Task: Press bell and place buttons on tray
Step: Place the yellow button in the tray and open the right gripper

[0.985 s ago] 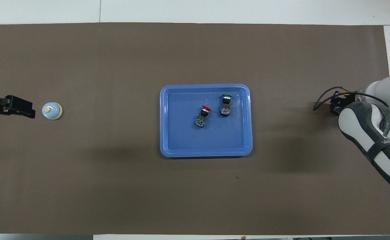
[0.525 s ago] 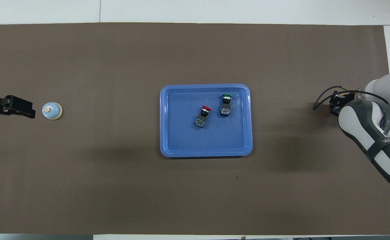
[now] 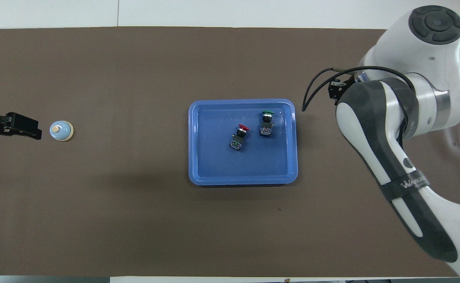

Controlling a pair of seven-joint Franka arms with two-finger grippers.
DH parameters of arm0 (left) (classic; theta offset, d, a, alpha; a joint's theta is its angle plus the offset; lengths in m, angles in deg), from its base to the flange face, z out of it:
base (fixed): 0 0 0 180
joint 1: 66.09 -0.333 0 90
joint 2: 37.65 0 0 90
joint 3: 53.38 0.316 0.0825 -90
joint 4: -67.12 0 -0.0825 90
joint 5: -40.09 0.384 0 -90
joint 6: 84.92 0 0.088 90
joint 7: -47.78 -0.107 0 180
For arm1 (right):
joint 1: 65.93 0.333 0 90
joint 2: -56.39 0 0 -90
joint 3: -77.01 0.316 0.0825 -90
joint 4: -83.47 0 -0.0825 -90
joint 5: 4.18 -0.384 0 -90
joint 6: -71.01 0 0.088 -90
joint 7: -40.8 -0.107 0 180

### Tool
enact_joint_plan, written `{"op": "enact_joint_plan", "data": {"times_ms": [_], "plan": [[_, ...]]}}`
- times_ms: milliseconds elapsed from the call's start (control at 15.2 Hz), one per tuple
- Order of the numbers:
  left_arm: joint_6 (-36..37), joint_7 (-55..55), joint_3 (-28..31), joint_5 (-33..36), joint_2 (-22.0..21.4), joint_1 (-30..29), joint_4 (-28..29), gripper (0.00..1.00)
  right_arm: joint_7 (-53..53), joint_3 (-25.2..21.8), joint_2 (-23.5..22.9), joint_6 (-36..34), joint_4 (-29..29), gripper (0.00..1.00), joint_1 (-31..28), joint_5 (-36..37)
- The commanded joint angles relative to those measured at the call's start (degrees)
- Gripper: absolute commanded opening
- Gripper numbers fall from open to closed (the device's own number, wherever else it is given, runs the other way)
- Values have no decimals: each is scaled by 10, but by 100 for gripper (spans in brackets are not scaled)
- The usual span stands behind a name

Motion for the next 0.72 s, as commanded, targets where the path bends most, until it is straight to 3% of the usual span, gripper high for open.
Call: {"op": "enact_joint_plan", "data": {"times_ms": [0, 197, 525, 656], "plan": [[9, 5, 4, -3, -3, 4, -3, 100, -60, -5, -26, 12, -32, 0, 66, -23], [9, 5, 4, -3, -3, 4, -3, 100, -97, -5, -44, 52, -31, 0, 118, -37], [9, 5, 4, -3, -3, 4, -3, 100, -160, -5, -119, 171, -29, 0, 186, -42], [9, 5, 4, -3, -3, 4, -3, 100, -164, -5, -134, 236, 6, 0, 193, -42]]}}
